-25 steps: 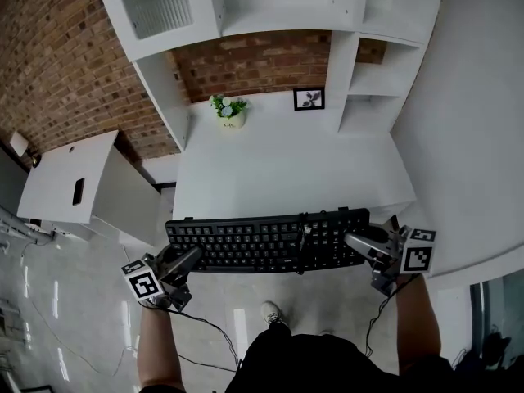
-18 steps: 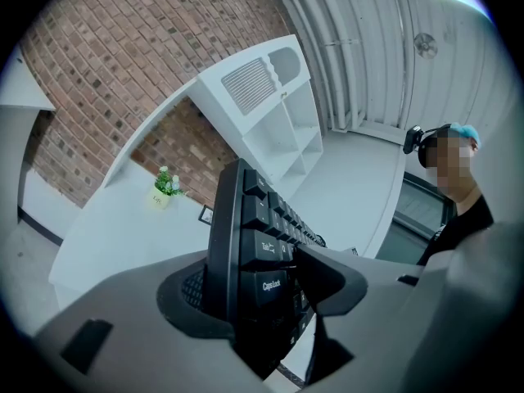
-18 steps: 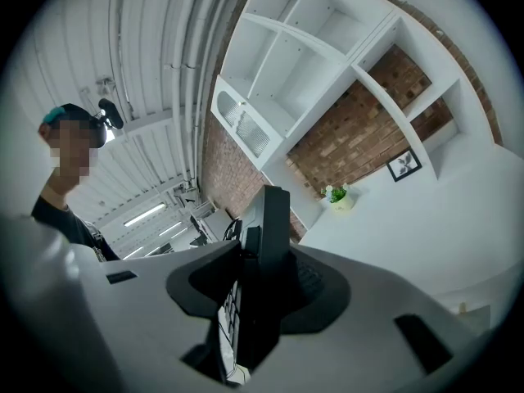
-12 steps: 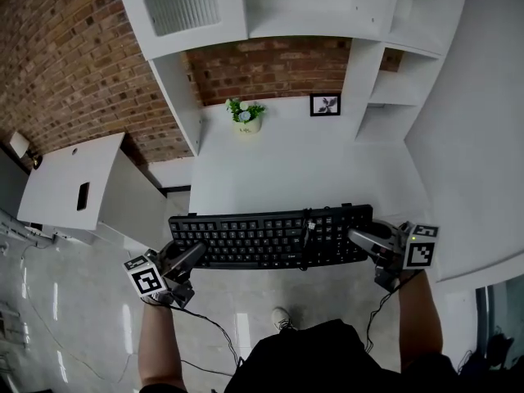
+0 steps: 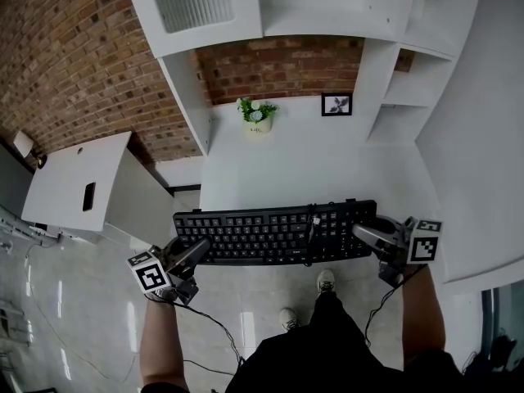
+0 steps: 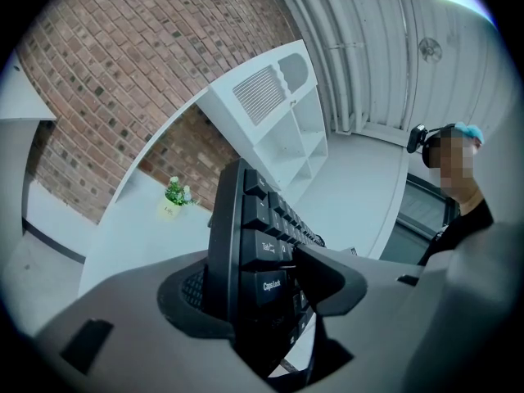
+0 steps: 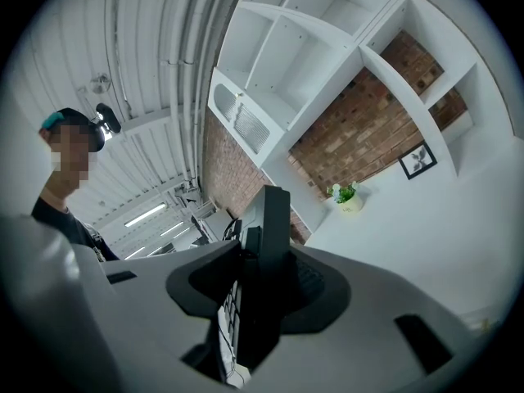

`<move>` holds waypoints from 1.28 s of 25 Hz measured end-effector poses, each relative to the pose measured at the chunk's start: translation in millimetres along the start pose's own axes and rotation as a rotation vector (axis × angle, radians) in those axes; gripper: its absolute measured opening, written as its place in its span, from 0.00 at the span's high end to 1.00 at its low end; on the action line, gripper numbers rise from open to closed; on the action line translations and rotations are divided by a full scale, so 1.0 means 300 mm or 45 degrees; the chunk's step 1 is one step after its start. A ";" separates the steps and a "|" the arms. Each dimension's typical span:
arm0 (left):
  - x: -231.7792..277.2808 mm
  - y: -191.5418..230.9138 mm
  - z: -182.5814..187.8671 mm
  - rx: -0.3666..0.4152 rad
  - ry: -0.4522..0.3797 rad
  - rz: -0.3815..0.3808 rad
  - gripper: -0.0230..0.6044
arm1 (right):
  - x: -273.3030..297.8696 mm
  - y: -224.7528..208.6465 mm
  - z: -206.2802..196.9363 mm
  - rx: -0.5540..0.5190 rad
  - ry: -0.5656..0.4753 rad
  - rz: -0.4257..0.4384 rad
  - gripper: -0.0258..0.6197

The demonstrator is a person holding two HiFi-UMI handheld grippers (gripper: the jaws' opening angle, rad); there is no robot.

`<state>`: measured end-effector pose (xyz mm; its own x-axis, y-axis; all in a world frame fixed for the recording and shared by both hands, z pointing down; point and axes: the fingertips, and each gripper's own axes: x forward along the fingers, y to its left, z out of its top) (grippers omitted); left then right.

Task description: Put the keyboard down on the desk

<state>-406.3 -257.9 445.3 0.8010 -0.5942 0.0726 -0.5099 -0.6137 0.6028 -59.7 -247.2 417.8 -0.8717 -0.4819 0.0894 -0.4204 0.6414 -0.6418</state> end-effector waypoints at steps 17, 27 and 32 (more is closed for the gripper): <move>0.242 0.185 0.027 -0.053 0.054 0.024 0.54 | 0.076 -0.297 0.089 0.094 0.034 -0.023 0.71; 0.492 0.349 0.019 -0.135 0.134 0.134 0.53 | 0.114 -0.616 0.155 0.235 0.097 -0.039 0.71; 0.607 0.427 -0.014 -0.202 0.159 0.081 0.53 | 0.141 -0.764 0.166 0.296 0.129 -0.051 0.71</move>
<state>-324.4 -442.5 539.0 0.8062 -0.5544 0.2065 -0.5130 -0.4813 0.7108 12.3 -444.3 530.8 -0.8812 -0.4345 0.1864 -0.3960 0.4627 -0.7932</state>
